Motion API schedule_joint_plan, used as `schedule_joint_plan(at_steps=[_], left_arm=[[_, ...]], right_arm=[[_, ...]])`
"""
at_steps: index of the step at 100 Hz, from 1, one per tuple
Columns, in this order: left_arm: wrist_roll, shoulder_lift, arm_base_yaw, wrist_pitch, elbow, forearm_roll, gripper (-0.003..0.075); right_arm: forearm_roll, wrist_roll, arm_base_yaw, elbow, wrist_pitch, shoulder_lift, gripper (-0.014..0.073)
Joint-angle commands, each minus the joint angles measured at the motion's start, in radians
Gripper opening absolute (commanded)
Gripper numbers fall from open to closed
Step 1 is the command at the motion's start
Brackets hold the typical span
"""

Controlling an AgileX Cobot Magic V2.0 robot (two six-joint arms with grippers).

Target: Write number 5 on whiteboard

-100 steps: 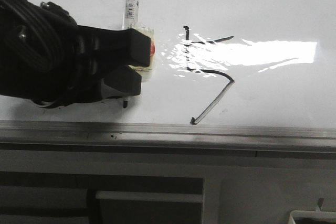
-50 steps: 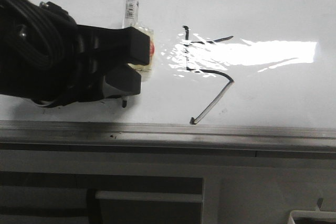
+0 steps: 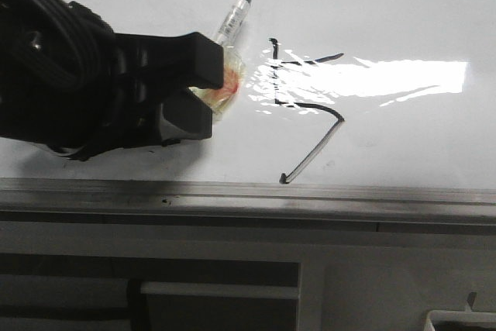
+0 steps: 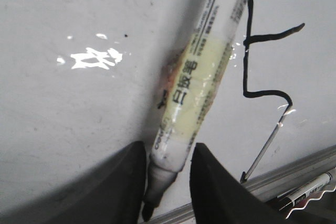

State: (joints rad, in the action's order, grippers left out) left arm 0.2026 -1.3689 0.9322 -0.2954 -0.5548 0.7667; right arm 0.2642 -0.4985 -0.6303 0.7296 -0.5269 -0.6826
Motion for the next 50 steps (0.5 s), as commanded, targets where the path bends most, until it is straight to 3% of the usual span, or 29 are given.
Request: schedule_joint_plan(at_steps=[1,15,35,50], left_arm=[[-0.003,-0.011,-0.027,-0.088,-0.01,0.056,0.0267],[-0.003,-0.011,-0.027,-0.088,-0.01,0.056,0.034],[-0.003,-0.011,-0.027,-0.088,-0.01,0.056,0.0364],[-0.003,-0.009,-0.027,-0.09,-0.01,0.054,0.0545]], right_arm=[[0.015,-0.001,0.005,0.025,0.07,0.005,-0.0042],[0.015,-0.001,0.005,0.025,0.07,0.005,-0.0042],[0.015,-0.001,0.005,0.025,0.07,0.005,-0.0042],[0.015,-0.001,0.005,0.025,0.07,0.005,-0.0042]])
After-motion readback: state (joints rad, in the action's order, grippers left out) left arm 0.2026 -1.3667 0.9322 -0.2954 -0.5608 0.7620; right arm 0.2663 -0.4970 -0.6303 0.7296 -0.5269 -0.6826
